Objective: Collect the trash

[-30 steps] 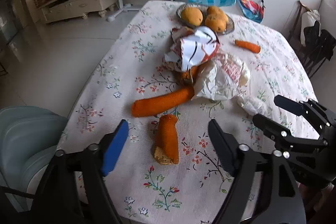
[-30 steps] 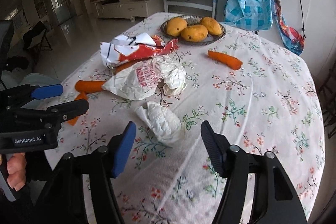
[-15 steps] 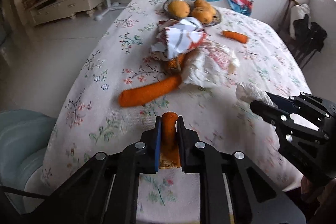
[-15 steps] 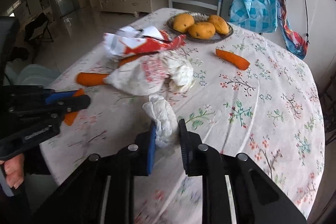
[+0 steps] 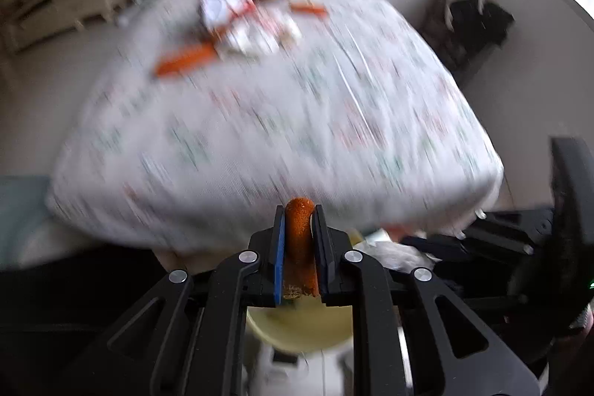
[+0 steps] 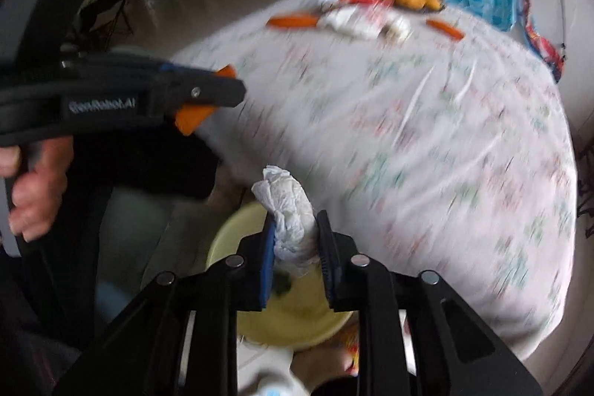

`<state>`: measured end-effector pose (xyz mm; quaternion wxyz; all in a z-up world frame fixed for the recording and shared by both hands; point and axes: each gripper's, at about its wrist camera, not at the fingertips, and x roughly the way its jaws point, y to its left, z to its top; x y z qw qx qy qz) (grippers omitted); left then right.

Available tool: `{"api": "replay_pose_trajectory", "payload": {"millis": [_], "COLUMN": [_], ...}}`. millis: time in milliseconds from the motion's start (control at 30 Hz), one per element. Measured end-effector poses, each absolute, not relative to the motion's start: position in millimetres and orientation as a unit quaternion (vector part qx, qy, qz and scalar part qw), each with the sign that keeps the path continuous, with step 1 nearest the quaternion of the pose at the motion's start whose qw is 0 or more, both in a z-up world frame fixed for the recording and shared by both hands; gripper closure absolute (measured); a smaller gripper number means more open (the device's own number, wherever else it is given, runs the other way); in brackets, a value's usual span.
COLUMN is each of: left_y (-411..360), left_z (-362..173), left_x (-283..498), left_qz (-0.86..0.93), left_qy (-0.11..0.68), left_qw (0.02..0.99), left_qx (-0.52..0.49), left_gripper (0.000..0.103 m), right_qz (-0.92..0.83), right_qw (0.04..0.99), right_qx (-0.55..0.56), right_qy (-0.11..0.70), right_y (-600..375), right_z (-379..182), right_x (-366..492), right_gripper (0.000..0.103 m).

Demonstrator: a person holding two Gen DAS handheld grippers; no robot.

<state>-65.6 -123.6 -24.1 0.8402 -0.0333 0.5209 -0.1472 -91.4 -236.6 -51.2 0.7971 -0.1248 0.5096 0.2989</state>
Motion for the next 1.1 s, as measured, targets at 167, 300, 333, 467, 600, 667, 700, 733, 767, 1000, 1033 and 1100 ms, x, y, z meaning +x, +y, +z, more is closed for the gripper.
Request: {"api": "replay_pose_trajectory", "payload": {"millis": [167, 300, 333, 467, 600, 667, 700, 733, 767, 1000, 1033, 1100], "left_y": [-136.8, -130.0, -129.7, -133.3, -137.8, -134.9, -134.3, -133.4, -132.6, -129.9, -130.3, -132.4], "left_z": [-63.8, -50.4, -38.1, -5.3, -7.7, -16.6, -22.0, -27.1, -32.4, -60.0, -61.3, -63.7], "left_x": [-91.4, -85.3, -79.9, -54.5, -4.5, 20.6, 27.7, 39.1, 47.8, 102.7, 107.9, 120.3], "left_qz": [-0.192, -0.157, -0.142, -0.077, -0.040, -0.025, -0.021, -0.017, -0.014, 0.032, 0.040, 0.058], "left_qy": [0.607, 0.579, 0.553, 0.460, 0.446, 0.450, 0.453, 0.460, 0.467, 0.484, 0.482, 0.478], "left_qw": [0.770, 0.800, 0.821, 0.884, 0.894, 0.892, 0.891, 0.888, 0.884, 0.874, 0.875, 0.876], "left_qx": [-0.033, -0.020, -0.013, 0.014, 0.003, -0.004, -0.007, -0.011, -0.015, -0.030, -0.029, -0.025], "left_gripper": [0.083, 0.068, 0.054, 0.021, 0.021, 0.021, 0.021, 0.020, 0.018, 0.007, 0.007, 0.007], "right_qz": [0.268, 0.224, 0.210, 0.141, 0.104, 0.089, 0.085, 0.080, 0.073, 0.049, 0.050, 0.052], "right_qw": [0.794, 0.831, 0.844, 0.887, 0.892, 0.890, 0.888, 0.885, 0.882, 0.881, 0.881, 0.882], "right_qx": [-0.142, -0.117, -0.103, -0.048, -0.026, -0.022, -0.018, -0.015, -0.011, -0.022, -0.024, -0.024], "right_qy": [0.526, 0.496, 0.483, 0.437, 0.438, 0.447, 0.452, 0.458, 0.466, 0.470, 0.469, 0.468], "right_y": [-245.9, -270.5, -278.4, -304.6, -313.4, -315.7, -317.0, -317.7, -320.4, -319.4, -317.7, -315.5], "right_z": [-57.2, -33.1, -24.1, -4.6, -16.4, -30.1, -35.9, -43.4, -50.3, -66.5, -66.7, -68.2], "right_x": [-101.7, -81.9, -69.6, -9.8, 52.2, 79.3, 89.8, 102.2, 112.6, 155.8, 164.2, 174.9], "right_gripper": [0.052, 0.038, 0.035, 0.016, 0.012, 0.011, 0.011, 0.011, 0.010, 0.007, 0.007, 0.007]}}
